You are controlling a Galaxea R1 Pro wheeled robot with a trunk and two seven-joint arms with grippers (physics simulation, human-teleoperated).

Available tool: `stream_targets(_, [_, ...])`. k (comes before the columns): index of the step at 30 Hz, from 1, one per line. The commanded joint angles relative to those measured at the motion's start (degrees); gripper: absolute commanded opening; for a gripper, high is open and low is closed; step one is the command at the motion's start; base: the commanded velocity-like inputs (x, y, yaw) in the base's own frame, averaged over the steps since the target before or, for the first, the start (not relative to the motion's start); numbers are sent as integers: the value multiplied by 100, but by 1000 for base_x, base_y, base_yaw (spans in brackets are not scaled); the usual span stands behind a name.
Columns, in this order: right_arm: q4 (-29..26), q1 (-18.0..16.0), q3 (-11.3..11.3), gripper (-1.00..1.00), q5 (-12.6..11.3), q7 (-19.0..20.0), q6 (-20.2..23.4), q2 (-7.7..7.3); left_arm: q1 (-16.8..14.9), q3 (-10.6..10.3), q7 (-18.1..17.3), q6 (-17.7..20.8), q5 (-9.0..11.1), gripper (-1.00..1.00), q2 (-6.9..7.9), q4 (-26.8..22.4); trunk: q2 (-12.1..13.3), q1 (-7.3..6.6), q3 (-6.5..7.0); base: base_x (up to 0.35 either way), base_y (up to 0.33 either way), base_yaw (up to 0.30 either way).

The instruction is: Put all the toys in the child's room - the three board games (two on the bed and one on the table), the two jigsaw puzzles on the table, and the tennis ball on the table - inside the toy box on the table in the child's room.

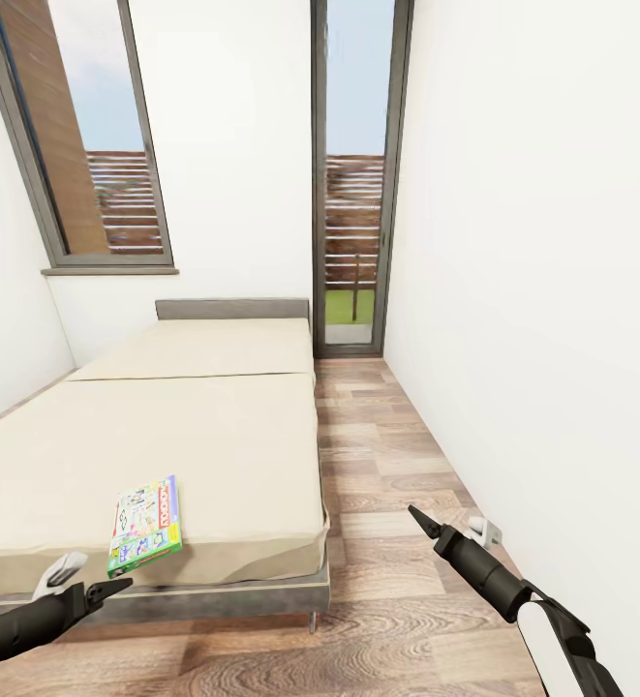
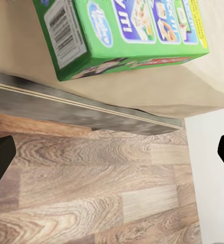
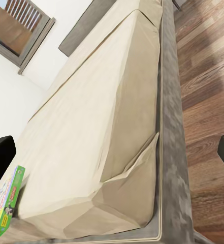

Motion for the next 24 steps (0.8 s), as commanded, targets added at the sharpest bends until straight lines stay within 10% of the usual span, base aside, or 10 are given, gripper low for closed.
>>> stream_targets(1, [-2,-3,-9,100,-48,6,51,1,-8,21,-58,40,-60,100,-3,-3,-3,-1,-6,0,0,0])
stream_targets(24, [2,-3,-9,100,-49,6,51,1,-6,53,-48,57,-26,100,31,16,318,-177,138,0,0,0])
